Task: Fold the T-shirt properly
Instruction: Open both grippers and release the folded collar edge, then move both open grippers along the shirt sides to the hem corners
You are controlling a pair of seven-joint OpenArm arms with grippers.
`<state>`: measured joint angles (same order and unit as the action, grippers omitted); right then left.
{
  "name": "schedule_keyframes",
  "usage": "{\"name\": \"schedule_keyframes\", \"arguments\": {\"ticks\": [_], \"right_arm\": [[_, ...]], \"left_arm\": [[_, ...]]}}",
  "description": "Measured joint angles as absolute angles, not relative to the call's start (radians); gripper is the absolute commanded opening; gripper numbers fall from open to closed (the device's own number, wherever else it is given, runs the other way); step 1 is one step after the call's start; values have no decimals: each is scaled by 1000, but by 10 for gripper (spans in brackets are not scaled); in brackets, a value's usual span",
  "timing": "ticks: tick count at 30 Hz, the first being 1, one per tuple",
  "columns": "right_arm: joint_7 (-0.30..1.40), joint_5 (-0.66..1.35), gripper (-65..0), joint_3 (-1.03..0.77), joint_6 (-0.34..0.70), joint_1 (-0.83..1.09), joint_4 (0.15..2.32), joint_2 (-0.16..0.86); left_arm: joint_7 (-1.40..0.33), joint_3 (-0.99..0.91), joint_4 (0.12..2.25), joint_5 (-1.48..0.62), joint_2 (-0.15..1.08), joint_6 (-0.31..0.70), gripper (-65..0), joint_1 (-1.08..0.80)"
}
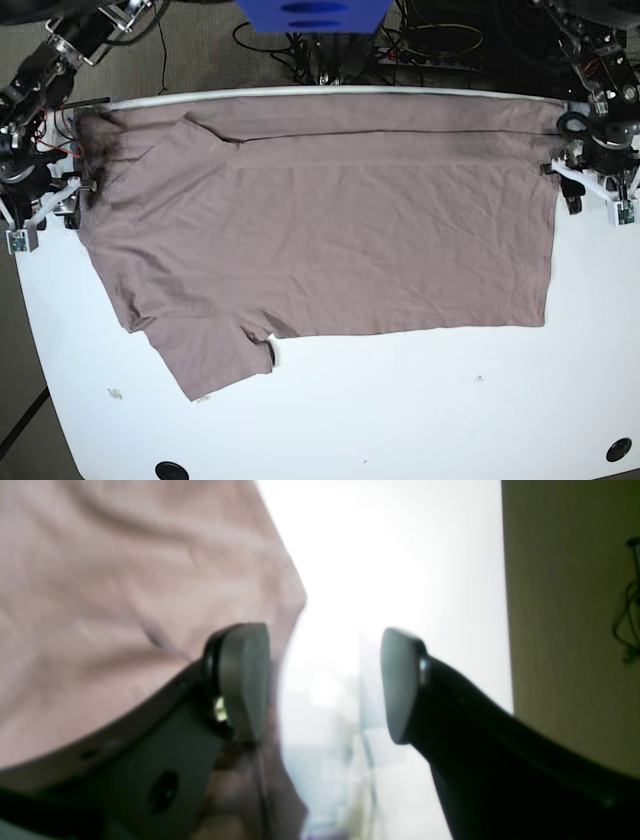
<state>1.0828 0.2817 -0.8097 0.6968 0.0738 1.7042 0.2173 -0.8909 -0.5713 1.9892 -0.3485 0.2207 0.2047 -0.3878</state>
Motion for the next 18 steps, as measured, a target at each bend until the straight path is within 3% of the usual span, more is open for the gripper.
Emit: {"name": "schedule_keyframes", "arguments": {"ticks": [8,18], "right_arm": [[1058,253,-299,-720,705,-39,1666,197],[1034,219,-293,-654,695,-197,1394,227]], "left_arm": [[-881,-562,1892,-352,230,200,-275,-231],[-887,-542,1777,-348,237,212,-271,-114]]}}
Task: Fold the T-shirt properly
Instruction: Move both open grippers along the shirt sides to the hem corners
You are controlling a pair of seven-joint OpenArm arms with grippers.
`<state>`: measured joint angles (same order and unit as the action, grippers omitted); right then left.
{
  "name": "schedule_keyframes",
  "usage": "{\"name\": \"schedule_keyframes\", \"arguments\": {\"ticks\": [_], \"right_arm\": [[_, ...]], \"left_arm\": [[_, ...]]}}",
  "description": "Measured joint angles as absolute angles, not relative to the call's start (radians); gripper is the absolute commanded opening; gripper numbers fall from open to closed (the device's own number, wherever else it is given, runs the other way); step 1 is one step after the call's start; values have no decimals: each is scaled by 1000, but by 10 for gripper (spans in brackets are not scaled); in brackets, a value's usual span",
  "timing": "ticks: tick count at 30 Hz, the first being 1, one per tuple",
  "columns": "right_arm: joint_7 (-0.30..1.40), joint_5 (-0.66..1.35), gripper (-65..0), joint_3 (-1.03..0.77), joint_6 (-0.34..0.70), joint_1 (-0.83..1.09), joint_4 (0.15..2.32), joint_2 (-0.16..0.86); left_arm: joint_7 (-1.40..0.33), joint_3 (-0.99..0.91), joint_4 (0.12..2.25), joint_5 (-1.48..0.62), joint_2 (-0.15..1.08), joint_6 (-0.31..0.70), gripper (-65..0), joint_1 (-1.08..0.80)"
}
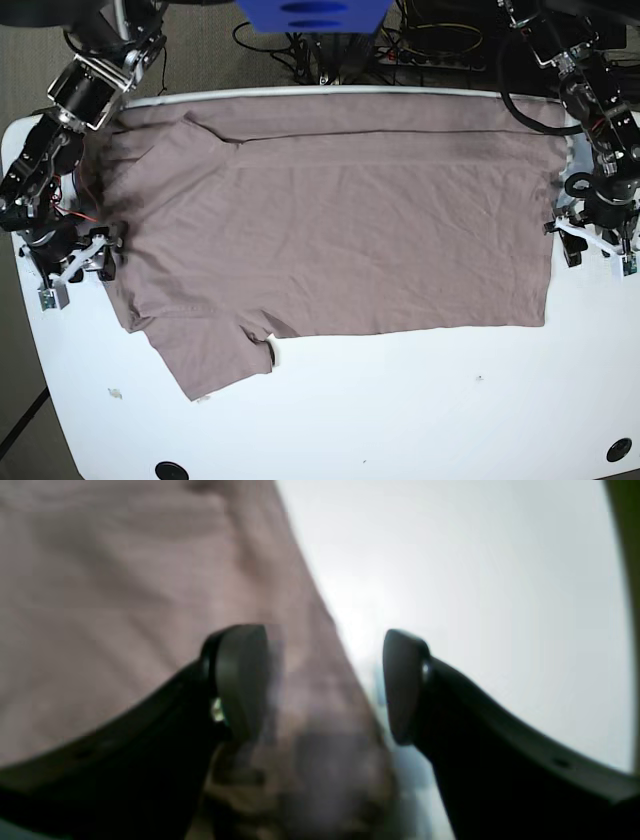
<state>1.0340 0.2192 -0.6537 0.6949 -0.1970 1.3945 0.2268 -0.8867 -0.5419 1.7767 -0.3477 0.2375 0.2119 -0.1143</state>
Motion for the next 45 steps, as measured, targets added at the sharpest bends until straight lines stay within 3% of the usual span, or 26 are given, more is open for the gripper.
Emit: {"name": "schedule_keyframes", "arguments": {"ticks": [12,24,32,36,45], "right_arm": [[907,221,-286,-560,696,-384,1075,230],[630,208,-279,-364,696,-546,725,275],[520,155,-269,-296,651,-601,659,277],[431,123,-265,-270,547,-613,609,272],[380,127,-259,-276,526,-614,590,273]], "left_arm": [[-865,-487,1647,-304,265,210,-264,-3],[-823,-462,1494,-223,298,216,-262,93],[-797,-430,1378,-202,305,216,-266,176],[-763,-388,1234,-165,328,213,-267,251],[-720,-331,1129,-164,352,217,-266,306]]}}
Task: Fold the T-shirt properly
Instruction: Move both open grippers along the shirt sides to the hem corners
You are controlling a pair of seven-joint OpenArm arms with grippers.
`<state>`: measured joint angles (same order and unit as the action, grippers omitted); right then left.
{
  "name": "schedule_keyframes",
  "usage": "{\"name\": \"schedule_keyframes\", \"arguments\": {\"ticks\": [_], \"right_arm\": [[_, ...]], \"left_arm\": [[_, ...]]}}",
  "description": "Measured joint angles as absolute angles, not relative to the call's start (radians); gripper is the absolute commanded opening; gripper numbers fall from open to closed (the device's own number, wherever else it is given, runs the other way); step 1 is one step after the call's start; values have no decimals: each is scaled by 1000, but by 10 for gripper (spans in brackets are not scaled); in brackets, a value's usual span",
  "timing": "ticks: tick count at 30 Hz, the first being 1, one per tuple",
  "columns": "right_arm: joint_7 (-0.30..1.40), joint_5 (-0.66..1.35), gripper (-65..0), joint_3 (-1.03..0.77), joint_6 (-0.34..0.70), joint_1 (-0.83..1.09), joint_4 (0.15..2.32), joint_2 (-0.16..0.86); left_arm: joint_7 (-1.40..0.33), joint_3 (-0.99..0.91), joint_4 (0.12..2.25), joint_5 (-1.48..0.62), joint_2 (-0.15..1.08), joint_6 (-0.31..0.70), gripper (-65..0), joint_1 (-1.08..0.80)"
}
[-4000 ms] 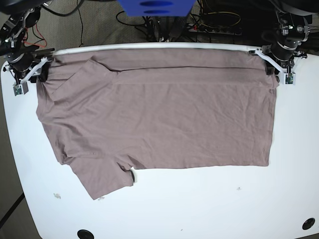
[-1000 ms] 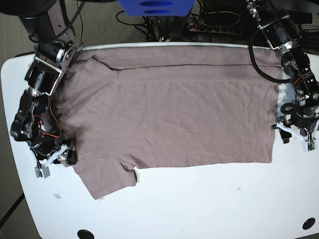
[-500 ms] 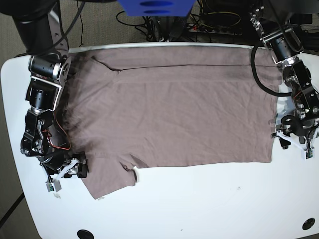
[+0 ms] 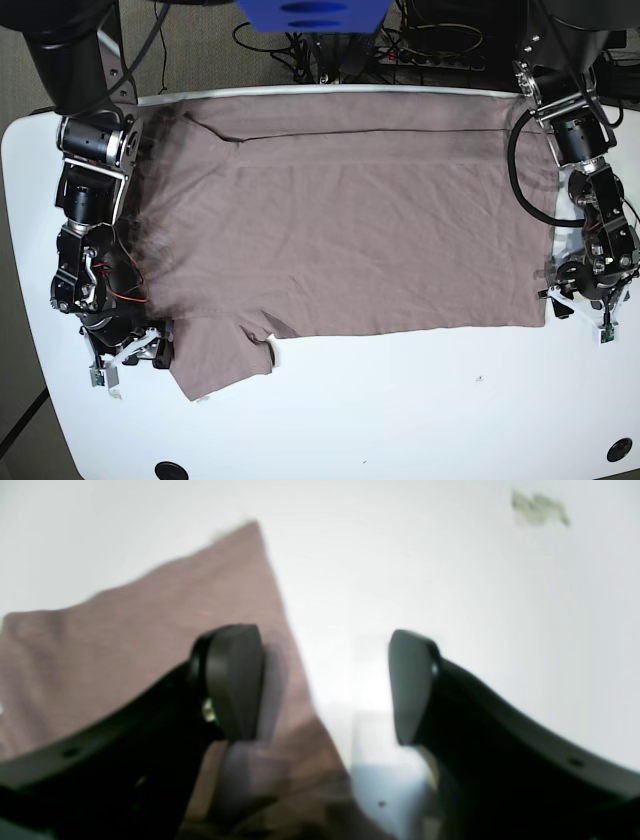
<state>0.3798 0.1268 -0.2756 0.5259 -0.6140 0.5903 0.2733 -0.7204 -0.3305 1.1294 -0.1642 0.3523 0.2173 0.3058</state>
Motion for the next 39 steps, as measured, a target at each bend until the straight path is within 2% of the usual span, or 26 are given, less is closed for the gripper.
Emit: {"name": "schedule_keyframes", "arguments": {"ticks": [6,8,16,28,39], "right_arm": [[371,153,-270,-287,527,-596,596,274],[374,152,-309,-290,529,-595,599,274],[404,152,-400,-323,582,-581,615,262],[403,152,-318,-306,601,-585,606,260],[395,159,-310,-271,579,-588,605,261]], "left_arm": [[-702,-312,1121,-165,363,214,-266,302],[-703,-310,1125,-165,363,210,-265,301],[-710,-308,1175,-170,331,213,-266,270],[-717,-307,1194,-164,322,219,-260,274],[-726,-301,1152,-164,332,220,-256,318]]}}
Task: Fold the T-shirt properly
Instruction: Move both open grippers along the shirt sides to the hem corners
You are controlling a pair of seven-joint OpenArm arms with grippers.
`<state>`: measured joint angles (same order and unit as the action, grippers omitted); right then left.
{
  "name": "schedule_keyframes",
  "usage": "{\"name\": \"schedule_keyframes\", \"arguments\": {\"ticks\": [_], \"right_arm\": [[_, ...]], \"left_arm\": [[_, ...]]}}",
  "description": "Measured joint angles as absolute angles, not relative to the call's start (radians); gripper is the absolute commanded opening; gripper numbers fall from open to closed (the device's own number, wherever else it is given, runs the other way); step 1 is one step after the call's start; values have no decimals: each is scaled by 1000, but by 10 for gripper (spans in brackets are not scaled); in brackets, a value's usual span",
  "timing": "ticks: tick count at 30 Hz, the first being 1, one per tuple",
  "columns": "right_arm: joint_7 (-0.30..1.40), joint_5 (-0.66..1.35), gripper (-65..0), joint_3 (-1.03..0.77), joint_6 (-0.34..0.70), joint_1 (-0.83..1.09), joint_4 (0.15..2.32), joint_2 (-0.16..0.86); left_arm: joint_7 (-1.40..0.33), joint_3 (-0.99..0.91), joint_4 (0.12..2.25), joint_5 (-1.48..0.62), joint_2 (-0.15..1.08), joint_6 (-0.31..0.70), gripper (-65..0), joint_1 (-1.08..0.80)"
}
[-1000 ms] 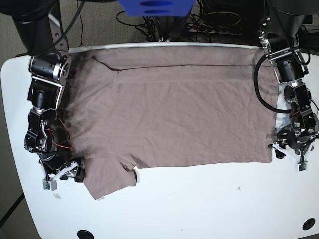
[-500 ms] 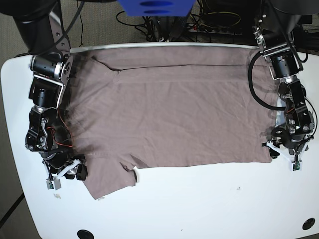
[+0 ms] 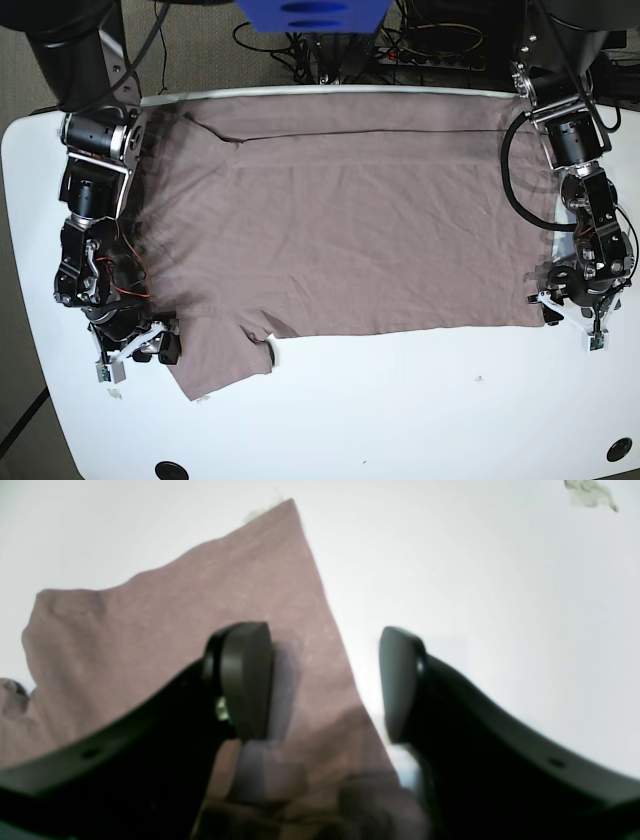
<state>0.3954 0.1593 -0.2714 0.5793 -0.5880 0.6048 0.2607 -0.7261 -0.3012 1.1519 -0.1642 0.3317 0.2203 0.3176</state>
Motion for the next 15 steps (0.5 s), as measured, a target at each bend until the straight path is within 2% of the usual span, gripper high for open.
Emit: {"name": "schedule_keyframes", "arguments": {"ticks": [15], "right_arm": [[371,160,-321,-170,573,-588,609,260]], "left_arm": [[-721,-310,1113,-161,332,228,-255,344]]}}
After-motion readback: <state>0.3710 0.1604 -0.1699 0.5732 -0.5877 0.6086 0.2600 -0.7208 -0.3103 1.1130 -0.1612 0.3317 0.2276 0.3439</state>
